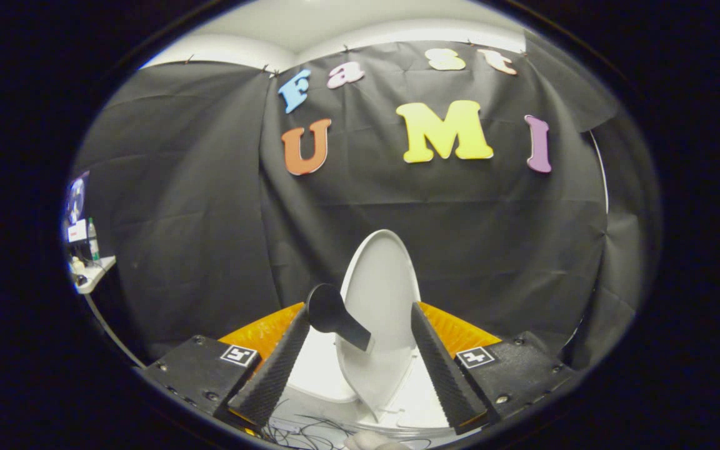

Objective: Open the toilet lid.

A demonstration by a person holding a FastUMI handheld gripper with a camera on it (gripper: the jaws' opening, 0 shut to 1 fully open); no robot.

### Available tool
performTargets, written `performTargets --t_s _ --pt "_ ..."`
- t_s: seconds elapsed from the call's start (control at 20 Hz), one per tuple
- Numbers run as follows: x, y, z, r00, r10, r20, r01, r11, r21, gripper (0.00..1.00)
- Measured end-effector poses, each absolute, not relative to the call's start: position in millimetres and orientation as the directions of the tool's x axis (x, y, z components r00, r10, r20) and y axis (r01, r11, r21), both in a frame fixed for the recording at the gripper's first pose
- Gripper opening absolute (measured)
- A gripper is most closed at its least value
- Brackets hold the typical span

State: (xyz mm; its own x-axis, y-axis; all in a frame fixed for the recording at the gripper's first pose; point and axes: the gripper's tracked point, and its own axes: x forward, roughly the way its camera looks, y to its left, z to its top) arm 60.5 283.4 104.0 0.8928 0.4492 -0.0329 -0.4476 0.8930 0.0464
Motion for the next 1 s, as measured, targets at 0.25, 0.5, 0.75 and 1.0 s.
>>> performTargets --t_s 0.25,0.5,0.75,1.0 --pt "34 223 106 0.919 0.393 0.042 -0.395 0.914 0.095 1.00" --pt "17 141 85 0.960 0.267 0.086 -0.274 0.958 0.083 1.00" --pt "9 56 32 0.993 0.111 0.041 -0.113 0.991 0.064 1.00" --pt "-1 1 -15 0.999 0.009 -0.035 -0.006 0.996 0.087 1.00"
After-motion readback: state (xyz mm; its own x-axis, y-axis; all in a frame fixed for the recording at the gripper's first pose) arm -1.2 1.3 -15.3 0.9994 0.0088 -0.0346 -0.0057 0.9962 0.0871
